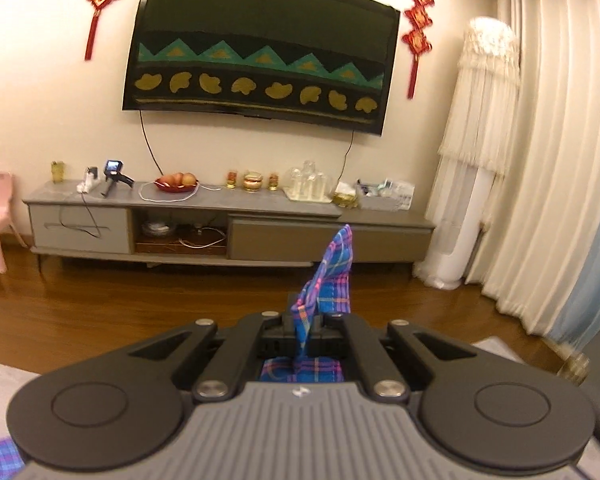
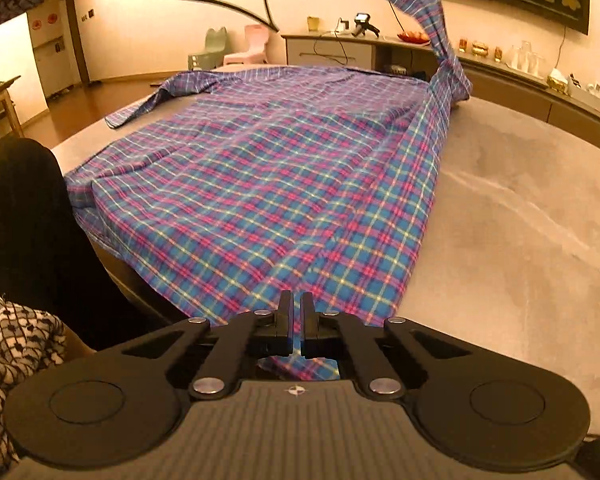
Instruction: Fold clothes
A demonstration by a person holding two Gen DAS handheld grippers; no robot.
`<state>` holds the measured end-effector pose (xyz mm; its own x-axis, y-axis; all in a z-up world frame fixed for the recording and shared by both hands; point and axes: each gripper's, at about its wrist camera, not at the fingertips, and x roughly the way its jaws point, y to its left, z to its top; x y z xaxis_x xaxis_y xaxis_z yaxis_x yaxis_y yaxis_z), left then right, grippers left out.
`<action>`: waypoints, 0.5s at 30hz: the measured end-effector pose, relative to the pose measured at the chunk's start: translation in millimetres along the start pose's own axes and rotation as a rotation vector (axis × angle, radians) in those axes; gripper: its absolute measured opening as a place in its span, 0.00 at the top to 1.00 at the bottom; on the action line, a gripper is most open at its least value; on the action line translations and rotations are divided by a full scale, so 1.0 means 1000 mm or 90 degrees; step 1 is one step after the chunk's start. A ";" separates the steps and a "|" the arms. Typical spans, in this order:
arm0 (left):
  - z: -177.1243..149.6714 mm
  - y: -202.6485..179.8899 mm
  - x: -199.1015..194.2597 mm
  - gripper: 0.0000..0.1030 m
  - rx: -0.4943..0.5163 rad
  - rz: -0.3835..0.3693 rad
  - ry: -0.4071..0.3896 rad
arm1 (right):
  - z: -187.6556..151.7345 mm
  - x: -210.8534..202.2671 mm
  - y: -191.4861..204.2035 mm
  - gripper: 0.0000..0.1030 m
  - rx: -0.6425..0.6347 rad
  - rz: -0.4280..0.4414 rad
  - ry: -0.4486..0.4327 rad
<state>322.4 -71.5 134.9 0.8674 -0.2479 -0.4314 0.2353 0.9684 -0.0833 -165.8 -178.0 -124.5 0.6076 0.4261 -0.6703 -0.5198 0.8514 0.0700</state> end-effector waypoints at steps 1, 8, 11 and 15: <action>-0.004 0.002 0.002 0.99 0.013 0.018 0.014 | 0.000 0.002 0.001 0.81 -0.007 0.002 0.005; -0.034 0.018 0.012 0.99 0.062 0.118 0.051 | -0.006 0.015 0.011 0.28 -0.057 0.007 0.055; -0.036 0.023 0.009 0.99 0.055 0.112 0.050 | -0.007 0.018 0.012 0.44 -0.061 -0.008 0.065; -0.033 0.021 0.005 0.99 0.060 0.103 0.041 | -0.006 0.014 0.010 0.63 -0.053 -0.023 0.058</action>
<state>317.6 -51.7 101.3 0.8682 -0.0846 -0.4890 0.1383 0.9876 0.0746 -166.0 -165.1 -138.1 0.5712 0.3627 -0.7363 -0.5490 0.8357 -0.0142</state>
